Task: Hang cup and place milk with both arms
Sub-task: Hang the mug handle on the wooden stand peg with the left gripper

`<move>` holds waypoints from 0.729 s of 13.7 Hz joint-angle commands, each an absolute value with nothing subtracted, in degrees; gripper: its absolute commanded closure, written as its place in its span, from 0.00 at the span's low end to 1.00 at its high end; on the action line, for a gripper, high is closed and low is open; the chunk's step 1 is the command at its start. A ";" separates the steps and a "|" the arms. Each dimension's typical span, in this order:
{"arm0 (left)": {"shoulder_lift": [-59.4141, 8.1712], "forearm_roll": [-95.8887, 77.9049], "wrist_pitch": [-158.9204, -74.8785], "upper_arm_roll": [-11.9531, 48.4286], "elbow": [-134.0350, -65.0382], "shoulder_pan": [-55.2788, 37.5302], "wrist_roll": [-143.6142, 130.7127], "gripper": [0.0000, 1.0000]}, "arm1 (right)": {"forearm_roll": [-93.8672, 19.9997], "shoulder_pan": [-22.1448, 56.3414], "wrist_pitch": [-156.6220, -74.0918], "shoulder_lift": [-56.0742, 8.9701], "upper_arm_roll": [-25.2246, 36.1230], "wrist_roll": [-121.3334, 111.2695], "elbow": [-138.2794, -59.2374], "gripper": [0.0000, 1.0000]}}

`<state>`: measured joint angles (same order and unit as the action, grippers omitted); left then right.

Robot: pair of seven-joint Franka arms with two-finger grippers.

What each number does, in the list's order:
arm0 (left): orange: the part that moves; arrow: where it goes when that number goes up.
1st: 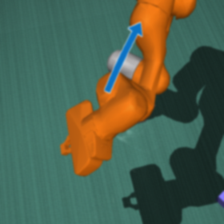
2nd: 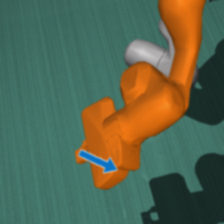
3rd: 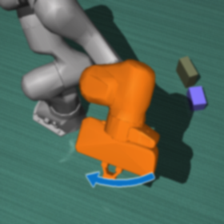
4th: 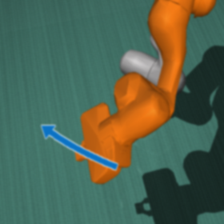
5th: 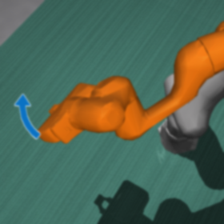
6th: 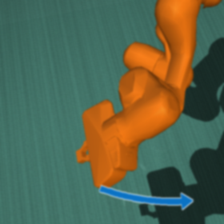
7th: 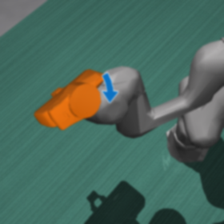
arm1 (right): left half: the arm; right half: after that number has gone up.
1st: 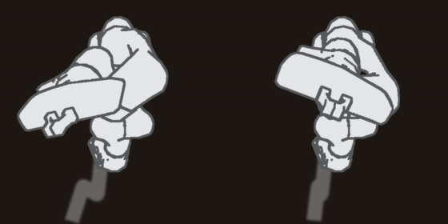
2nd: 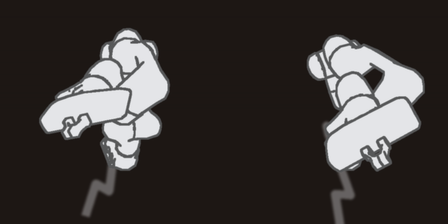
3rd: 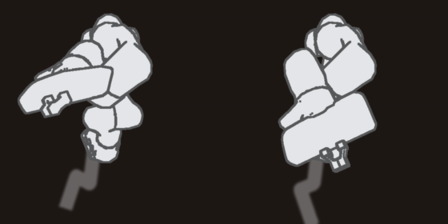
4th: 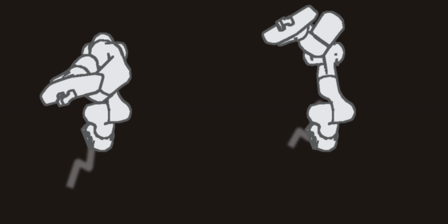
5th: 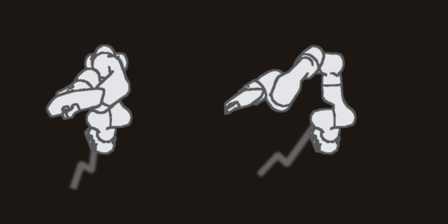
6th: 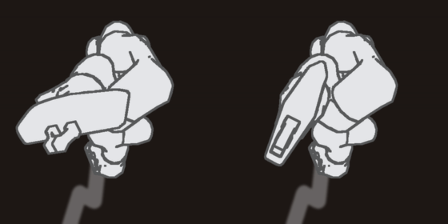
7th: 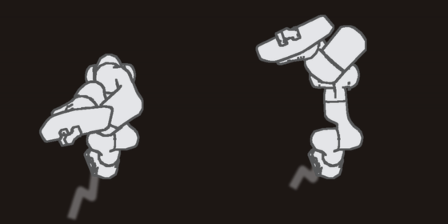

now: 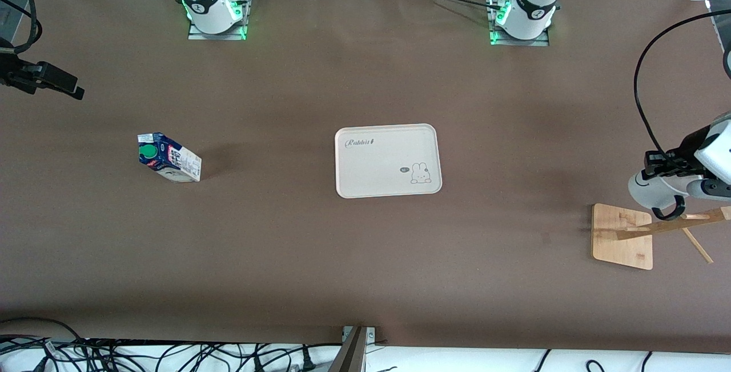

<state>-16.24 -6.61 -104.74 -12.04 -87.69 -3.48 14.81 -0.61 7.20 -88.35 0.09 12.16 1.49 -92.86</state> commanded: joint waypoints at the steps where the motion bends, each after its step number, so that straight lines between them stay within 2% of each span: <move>1: -17.75 -7.12 -105.98 -12.30 -85.25 -3.43 19.24 1.00 | -1.41 6.42 -87.98 0.09 11.43 -0.70 -92.37 0.00; 10: -18.28 -7.12 -106.79 -13.18 -85.95 -0.62 23.98 1.00 | -0.53 6.85 -89.91 -0.18 10.20 -6.94 -92.29 0.00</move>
